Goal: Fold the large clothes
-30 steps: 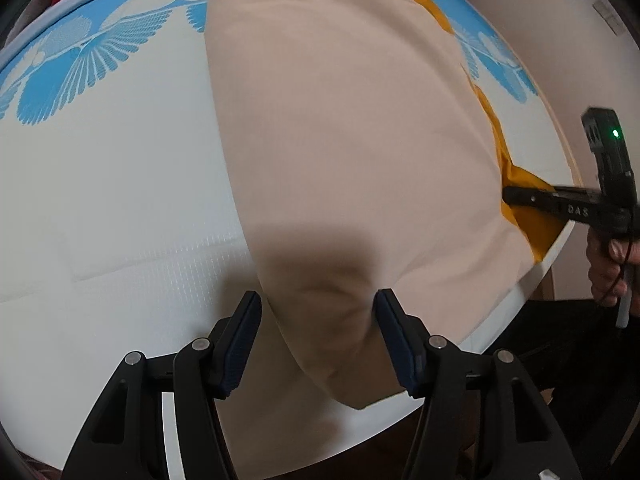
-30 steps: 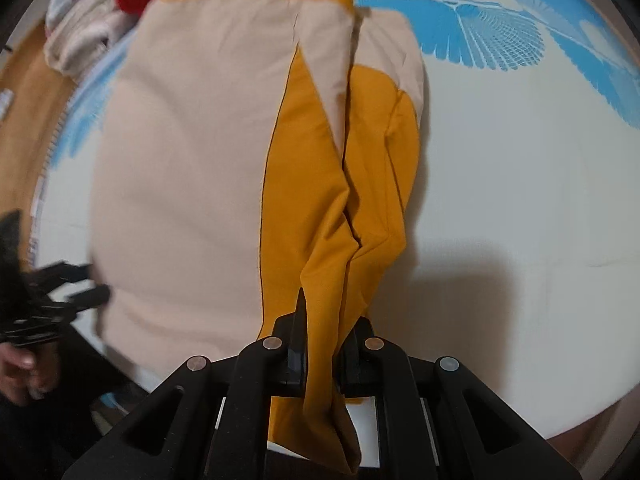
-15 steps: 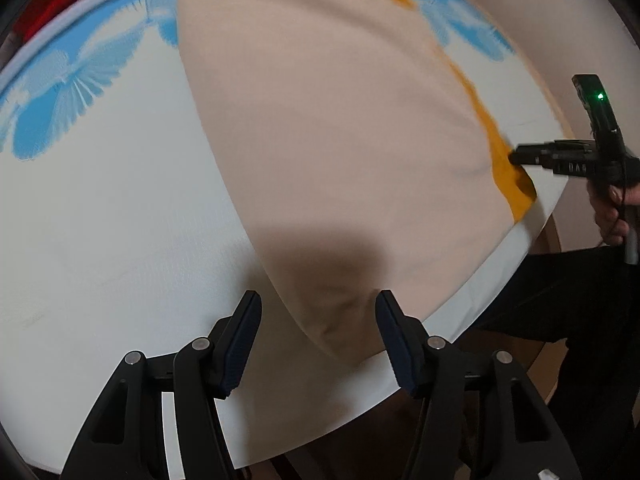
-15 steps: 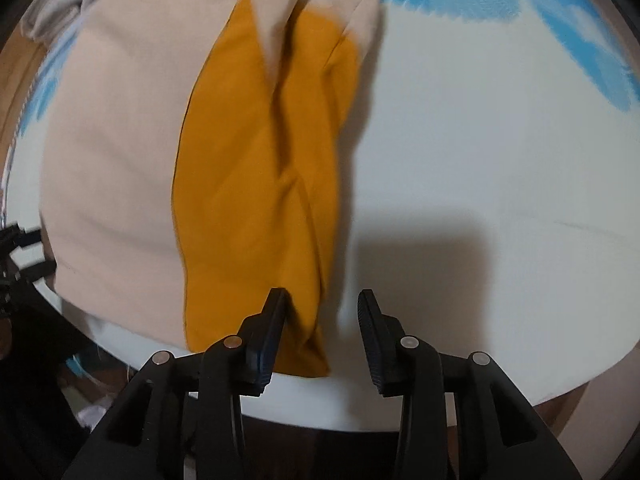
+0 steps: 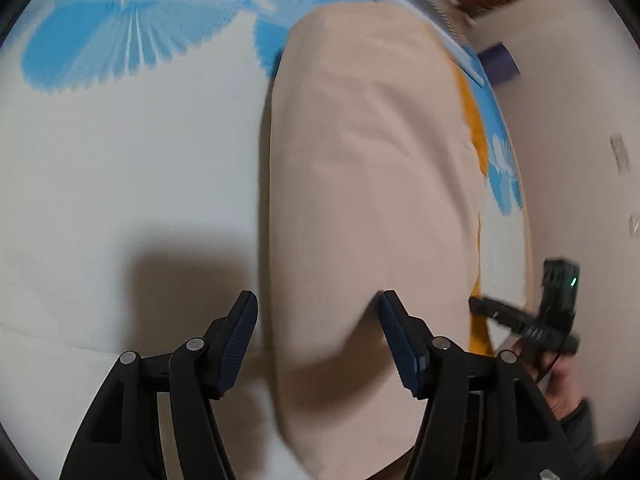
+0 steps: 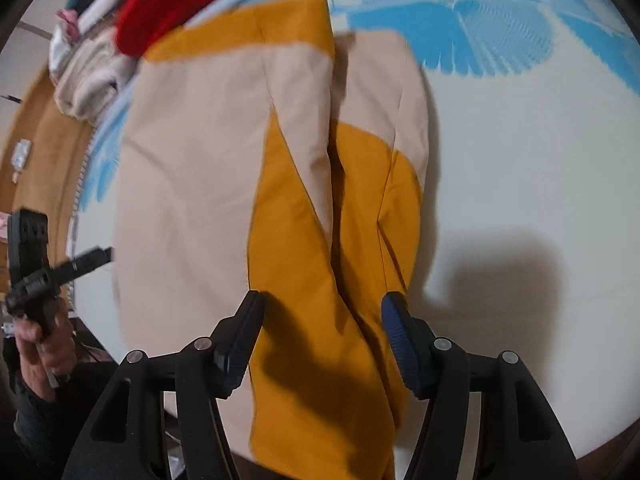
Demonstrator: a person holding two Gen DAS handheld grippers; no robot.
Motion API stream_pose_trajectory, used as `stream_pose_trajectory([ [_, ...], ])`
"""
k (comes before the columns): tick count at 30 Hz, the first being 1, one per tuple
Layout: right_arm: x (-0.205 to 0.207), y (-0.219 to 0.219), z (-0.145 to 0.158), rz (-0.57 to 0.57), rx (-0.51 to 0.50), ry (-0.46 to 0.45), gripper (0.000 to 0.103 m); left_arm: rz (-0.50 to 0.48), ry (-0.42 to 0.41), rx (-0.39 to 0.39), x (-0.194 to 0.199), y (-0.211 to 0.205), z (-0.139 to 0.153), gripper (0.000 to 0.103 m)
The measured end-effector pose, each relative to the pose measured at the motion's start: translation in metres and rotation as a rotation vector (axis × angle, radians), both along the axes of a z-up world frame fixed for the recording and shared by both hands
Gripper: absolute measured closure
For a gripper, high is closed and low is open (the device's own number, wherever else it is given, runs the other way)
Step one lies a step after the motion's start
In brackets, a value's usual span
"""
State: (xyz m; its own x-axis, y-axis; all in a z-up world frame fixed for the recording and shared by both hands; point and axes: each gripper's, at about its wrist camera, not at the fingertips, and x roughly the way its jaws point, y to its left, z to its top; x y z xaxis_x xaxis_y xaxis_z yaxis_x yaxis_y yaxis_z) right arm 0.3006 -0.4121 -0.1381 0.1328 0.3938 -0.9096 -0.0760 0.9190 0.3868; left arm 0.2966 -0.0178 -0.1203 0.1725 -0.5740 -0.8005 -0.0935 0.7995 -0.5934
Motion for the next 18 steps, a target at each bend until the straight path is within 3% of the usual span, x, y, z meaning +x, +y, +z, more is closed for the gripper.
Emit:
stream_pose_trajectory([
  [4, 0.013, -0.001, -0.025, -0.027, 0.019, 0.026, 0.036, 0.064, 0.028, -0.113, 0.016, -0.003, -0.021, 0.032],
  [8, 0.024, -0.002, -0.038, -0.060, 0.048, 0.037, 0.033, 0.096, 0.039, -0.155, 0.025, -0.008, -0.036, 0.025],
  [11, 0.028, -0.006, -0.050, -0.081, 0.063, 0.044, 0.034, 0.111, 0.035, -0.175, 0.032, -0.009, -0.045, 0.025],
  [13, 0.029, -0.002, -0.050, -0.089, 0.069, 0.025, 0.050, 0.112, 0.011, -0.166, 0.036, -0.010, -0.045, 0.033],
  [14, 0.030, 0.001, -0.048, -0.083, 0.093, 0.010, 0.067, 0.104, -0.005, -0.149, 0.036, -0.011, -0.041, 0.038],
  [15, 0.030, 0.005, -0.044, -0.086, 0.094, -0.009, 0.078, 0.100, -0.016, -0.143, 0.035, -0.011, -0.038, 0.041],
  [18, 0.031, 0.015, -0.036, -0.087, 0.109, -0.051, 0.091, 0.089, -0.059, -0.116, 0.042, -0.004, -0.019, 0.053],
])
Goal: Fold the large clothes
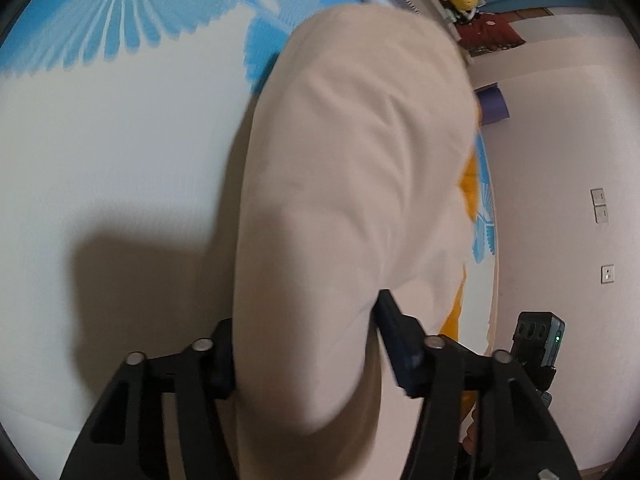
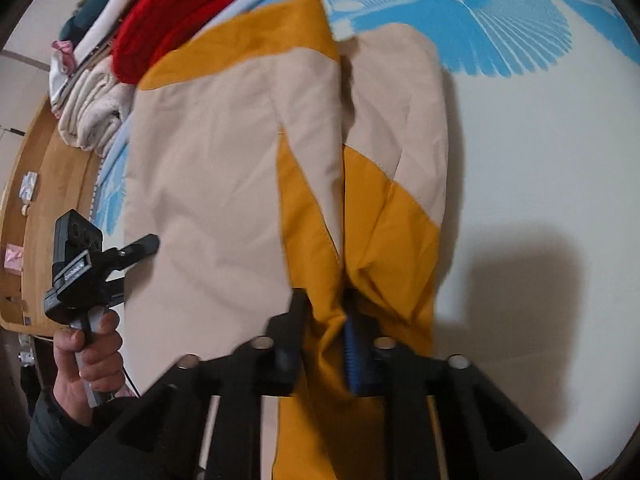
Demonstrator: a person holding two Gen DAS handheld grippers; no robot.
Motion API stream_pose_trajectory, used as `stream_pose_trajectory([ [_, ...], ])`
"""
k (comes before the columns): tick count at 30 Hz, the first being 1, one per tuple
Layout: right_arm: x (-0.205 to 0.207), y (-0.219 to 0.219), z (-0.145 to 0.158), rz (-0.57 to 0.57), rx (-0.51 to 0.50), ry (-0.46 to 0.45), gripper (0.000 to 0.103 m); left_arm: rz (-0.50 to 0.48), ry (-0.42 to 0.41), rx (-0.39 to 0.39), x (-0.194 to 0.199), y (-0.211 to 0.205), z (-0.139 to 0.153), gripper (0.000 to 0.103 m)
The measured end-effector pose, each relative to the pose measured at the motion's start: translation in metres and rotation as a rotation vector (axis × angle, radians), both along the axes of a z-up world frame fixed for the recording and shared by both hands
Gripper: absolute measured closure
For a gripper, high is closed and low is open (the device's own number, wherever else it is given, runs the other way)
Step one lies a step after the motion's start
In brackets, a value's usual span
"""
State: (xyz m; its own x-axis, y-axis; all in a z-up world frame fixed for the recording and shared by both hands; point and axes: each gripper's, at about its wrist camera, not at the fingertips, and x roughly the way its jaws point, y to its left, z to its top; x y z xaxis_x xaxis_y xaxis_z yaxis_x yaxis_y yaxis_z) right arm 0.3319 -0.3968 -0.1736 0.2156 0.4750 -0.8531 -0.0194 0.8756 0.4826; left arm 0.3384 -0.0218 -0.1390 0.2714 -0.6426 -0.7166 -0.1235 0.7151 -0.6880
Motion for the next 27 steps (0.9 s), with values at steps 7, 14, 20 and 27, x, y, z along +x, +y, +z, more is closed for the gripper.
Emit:
stream_pose_trajectory([
  [7, 0.021, 0.053, 0.026, 0.021, 0.068, -0.117, 0.094, 0.024, -0.095, 0.192, 0.009, 0.051, 0.043, 0.055],
  [14, 0.033, 0.109, 0.039, 0.107, -0.034, -0.182, 0.092, 0.080, -0.085, 0.361, -0.001, 0.095, 0.051, 0.049],
  [20, 0.023, 0.101, 0.036, 0.088, -0.168, -0.155, 0.079, -0.196, -0.164, 0.406, -0.040, 0.067, 0.076, 0.049],
  [27, -0.010, 0.098, 0.036, 0.190, -0.263, -0.089, 0.052, -0.219, -0.101, 0.613, -0.070, 0.042, 0.049, 0.042],
])
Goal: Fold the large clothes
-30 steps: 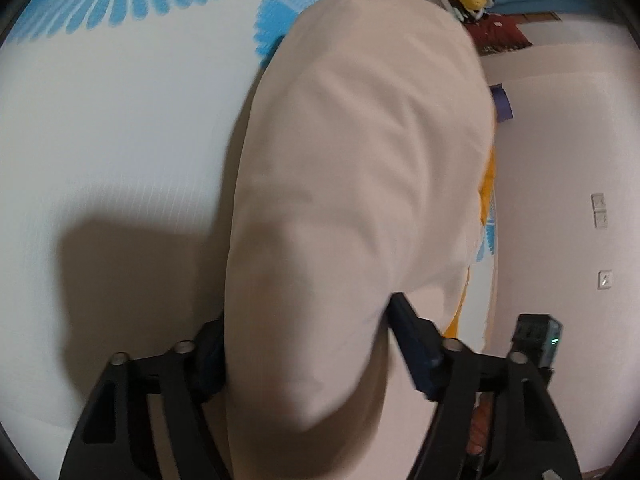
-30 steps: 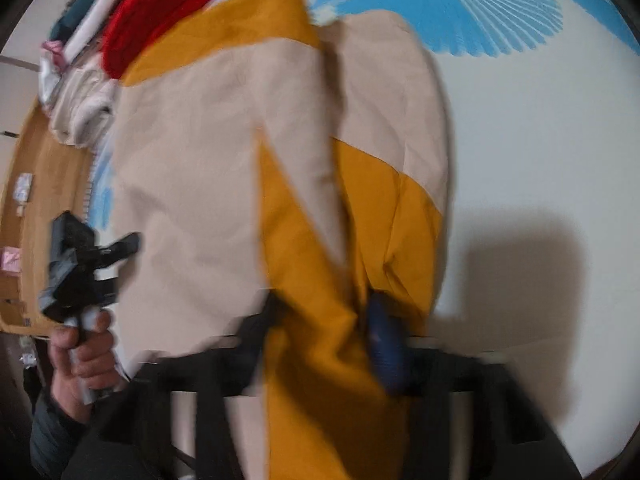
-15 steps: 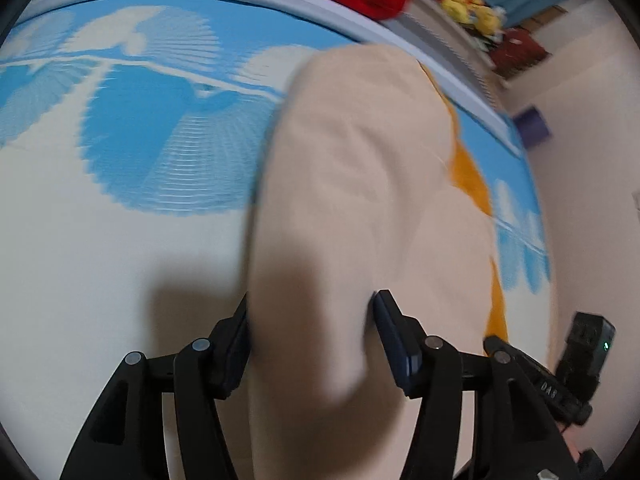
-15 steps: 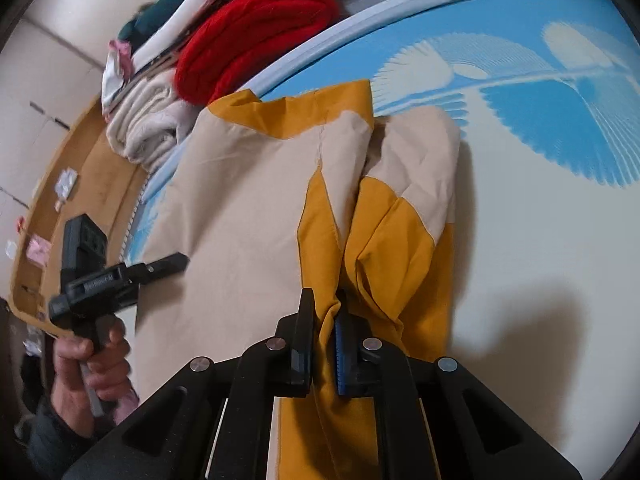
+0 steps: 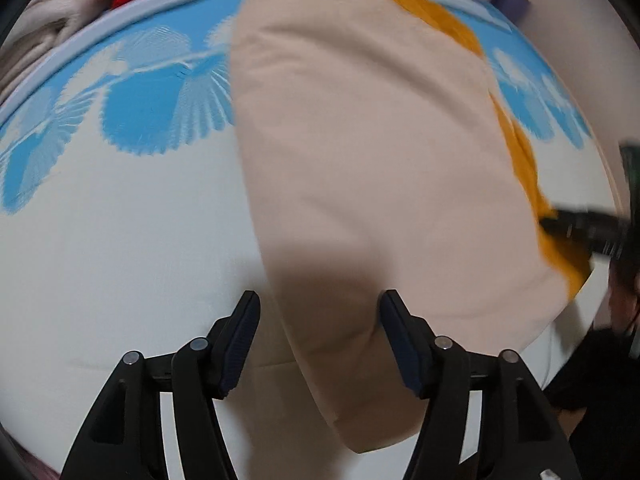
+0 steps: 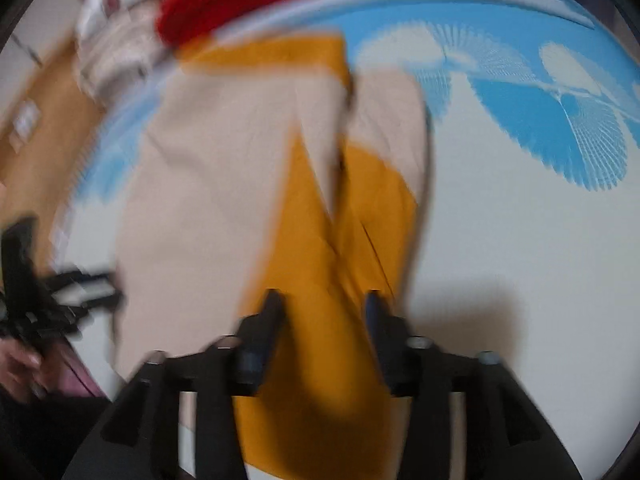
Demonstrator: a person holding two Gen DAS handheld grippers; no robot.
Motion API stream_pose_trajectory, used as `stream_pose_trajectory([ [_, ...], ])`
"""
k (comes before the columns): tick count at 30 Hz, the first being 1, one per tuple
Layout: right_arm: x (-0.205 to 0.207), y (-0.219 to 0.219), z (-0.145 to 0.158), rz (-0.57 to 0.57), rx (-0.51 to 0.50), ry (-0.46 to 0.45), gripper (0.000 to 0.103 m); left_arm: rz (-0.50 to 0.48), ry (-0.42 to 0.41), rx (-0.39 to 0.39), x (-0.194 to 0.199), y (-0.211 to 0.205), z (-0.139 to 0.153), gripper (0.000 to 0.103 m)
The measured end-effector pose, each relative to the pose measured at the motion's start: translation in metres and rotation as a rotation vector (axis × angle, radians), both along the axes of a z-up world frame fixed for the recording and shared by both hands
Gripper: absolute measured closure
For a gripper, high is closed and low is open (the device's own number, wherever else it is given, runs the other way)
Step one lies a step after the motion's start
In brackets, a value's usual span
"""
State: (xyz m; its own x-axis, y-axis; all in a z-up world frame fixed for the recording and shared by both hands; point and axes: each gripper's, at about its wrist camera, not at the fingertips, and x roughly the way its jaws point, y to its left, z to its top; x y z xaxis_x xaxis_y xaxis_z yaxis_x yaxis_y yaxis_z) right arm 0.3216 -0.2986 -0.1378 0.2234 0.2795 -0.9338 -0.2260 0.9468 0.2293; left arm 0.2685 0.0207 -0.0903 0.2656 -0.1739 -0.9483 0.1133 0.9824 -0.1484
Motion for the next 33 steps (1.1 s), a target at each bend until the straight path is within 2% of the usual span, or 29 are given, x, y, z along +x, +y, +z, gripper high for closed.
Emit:
stream_pose_trajectory([
  [1, -0.004, -0.001, -0.004, 0.002, -0.048, 0.017, 0.052, 0.019, -0.045, 0.017, -0.006, -0.002, 0.013, 0.042],
  [2, -0.008, -0.005, -0.002, -0.015, -0.061, 0.011, 0.052, 0.047, -0.134, 0.059, -0.016, -0.006, 0.034, 0.040],
  [3, -0.015, -0.011, 0.011, -0.054, -0.056, -0.026, 0.052, 0.067, -0.190, 0.084, -0.024, -0.007, 0.047, 0.036],
  [5, -0.031, -0.017, 0.044, -0.097, -0.062, -0.140, 0.051, 0.129, -0.292, 0.114, -0.044, -0.014, 0.077, 0.013],
  [8, -0.067, -0.019, 0.093, -0.132, -0.079, -0.320, 0.048, 0.169, -0.375, 0.120, -0.071, -0.027, 0.106, 0.011],
  [11, -0.109, -0.019, 0.128, -0.174, -0.068, -0.430, 0.030, 0.184, -0.415, 0.137, -0.109, -0.038, 0.123, 0.009],
  [12, -0.125, -0.017, 0.136, -0.190, -0.074, -0.465, 0.026, 0.186, -0.423, 0.133, -0.114, -0.038, 0.128, 0.009],
  [18, -0.211, -0.015, 0.162, -0.224, -0.070, -0.583, 0.022, 0.210, -0.445, 0.125, -0.172, -0.063, 0.134, 0.009],
  [21, -0.239, -0.007, 0.164, -0.234, -0.056, -0.571, 0.020, 0.215, -0.444, 0.105, -0.192, -0.074, 0.126, 0.009],
  [24, -0.254, 0.001, 0.162, -0.214, -0.072, -0.579, 0.018, 0.210, -0.442, 0.102, -0.204, -0.083, 0.112, 0.009],
  [27, -0.258, 0.011, 0.156, -0.175, -0.081, -0.579, 0.017, 0.218, -0.397, 0.083, -0.204, -0.086, 0.098, 0.009],
  [29, -0.258, 0.019, 0.153, -0.154, -0.102, -0.582, 0.017, 0.230, -0.397, 0.054, -0.201, -0.085, 0.097, 0.009],
  [33, -0.248, 0.035, 0.138, -0.131, -0.126, -0.545, 0.017, 0.231, -0.391, 0.068, -0.196, -0.087, 0.090, 0.009],
])
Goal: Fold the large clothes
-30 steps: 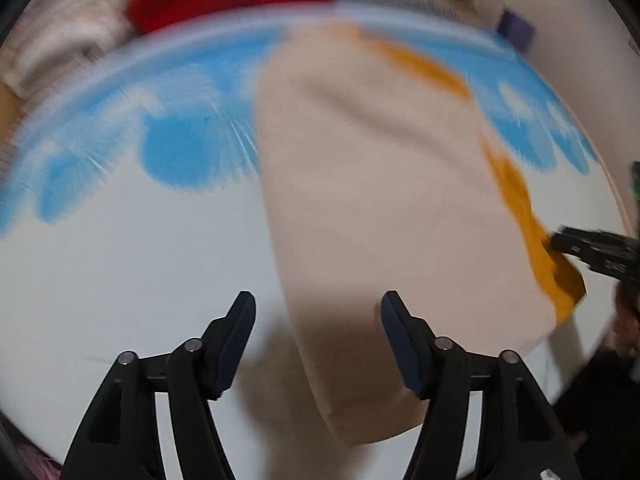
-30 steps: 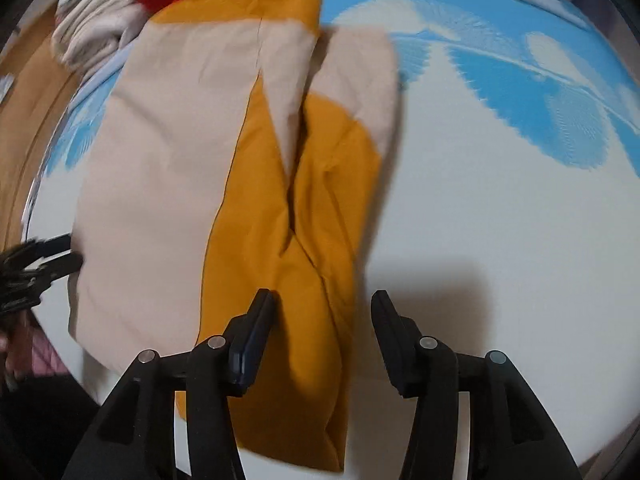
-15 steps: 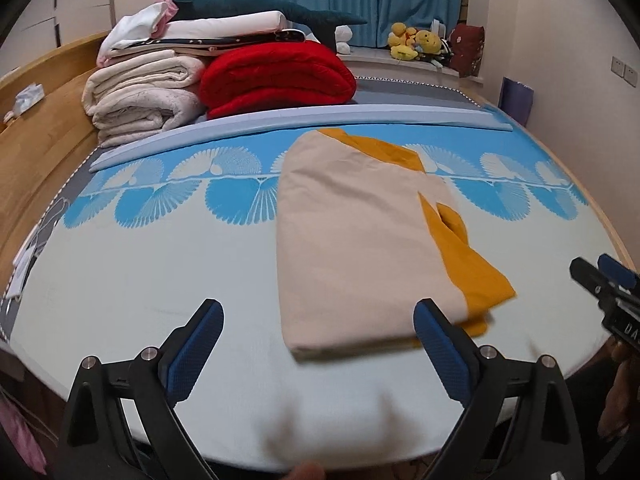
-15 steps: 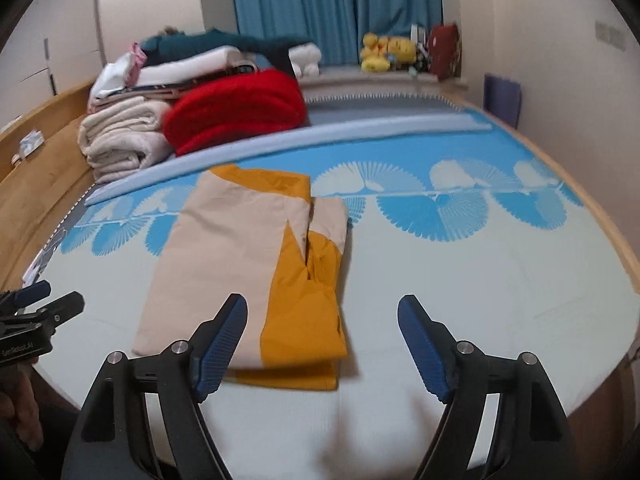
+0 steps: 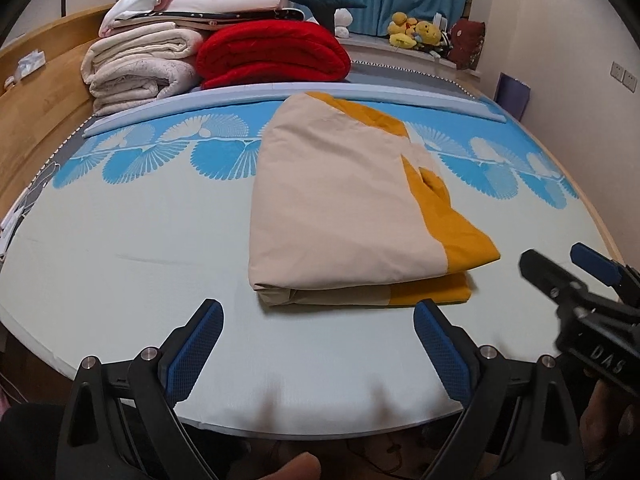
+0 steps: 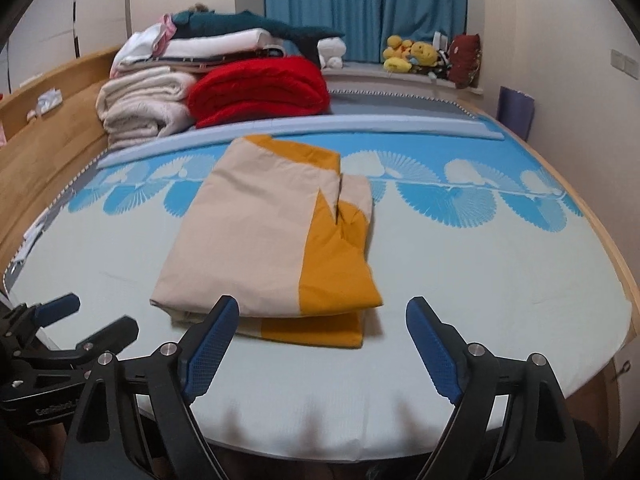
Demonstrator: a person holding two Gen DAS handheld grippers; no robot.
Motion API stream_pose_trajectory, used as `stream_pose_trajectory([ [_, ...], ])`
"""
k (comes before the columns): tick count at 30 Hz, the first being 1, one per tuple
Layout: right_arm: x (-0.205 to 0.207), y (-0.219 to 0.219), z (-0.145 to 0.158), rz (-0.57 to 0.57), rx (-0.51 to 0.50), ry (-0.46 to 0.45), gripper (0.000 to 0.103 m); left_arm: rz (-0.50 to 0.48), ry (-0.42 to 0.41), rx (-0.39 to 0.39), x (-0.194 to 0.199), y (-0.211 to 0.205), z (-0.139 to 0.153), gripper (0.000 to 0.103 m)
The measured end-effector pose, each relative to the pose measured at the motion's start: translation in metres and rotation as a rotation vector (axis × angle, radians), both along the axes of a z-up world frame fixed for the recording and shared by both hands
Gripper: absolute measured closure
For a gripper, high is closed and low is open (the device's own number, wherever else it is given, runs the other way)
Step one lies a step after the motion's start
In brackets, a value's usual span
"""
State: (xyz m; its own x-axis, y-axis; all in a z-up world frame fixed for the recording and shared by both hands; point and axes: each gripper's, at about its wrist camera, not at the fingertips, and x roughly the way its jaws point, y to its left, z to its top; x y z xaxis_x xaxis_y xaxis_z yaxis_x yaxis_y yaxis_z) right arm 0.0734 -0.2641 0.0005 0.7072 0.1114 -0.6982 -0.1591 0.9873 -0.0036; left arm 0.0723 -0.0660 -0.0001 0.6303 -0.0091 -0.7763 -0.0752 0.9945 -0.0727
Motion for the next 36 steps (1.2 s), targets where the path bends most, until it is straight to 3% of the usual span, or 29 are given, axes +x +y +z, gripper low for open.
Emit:
stream_pose_trajectory([
  [11, 0.015, 0.023, -0.020, 0.020, -0.033, 0.045, 0.017, 0.035, 0.025, -0.039, 0.006, 0.010, -0.006, 0.008],
  [36, 0.021, 0.021, -0.021, 0.019, -0.034, 0.036, 0.017, 0.021, 0.011, -0.015, 0.007, 0.008, -0.007, 0.008],
])
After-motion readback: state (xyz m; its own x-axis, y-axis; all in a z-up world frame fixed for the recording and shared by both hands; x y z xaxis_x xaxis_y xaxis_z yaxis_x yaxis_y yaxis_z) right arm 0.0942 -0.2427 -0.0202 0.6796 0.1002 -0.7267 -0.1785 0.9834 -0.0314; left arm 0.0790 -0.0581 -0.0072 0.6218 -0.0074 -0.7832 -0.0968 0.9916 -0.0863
